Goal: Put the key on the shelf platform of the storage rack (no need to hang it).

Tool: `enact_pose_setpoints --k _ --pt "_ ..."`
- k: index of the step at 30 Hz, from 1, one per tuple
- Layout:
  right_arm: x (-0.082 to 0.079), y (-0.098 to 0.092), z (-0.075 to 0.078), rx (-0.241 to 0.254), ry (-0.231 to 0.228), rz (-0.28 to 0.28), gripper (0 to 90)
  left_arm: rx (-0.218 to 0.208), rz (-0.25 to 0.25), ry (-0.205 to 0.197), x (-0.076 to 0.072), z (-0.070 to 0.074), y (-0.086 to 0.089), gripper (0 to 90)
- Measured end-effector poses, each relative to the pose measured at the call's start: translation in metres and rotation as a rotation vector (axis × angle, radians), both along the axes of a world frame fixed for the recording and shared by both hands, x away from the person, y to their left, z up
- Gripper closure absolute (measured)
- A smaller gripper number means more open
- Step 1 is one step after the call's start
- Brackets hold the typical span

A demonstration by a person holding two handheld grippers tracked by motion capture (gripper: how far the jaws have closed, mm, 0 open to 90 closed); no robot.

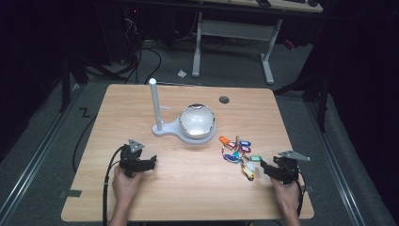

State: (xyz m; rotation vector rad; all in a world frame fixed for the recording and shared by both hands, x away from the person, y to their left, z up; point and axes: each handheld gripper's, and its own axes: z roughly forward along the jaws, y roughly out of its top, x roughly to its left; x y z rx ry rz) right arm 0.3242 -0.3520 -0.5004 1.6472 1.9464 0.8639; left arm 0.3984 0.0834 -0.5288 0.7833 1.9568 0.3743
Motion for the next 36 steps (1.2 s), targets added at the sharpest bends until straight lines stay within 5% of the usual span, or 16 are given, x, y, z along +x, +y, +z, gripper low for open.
enact_pose_setpoints --k 16,36 --pt "0.003 0.032 0.010 0.029 -0.027 0.119 37.4 0.001 -0.002 -0.001 0.000 0.000 0.000 17.8" --pt "0.028 0.062 -0.002 -0.037 -0.009 0.194 36.6 0.001 -0.002 -0.001 0.000 0.000 0.000 17.8"
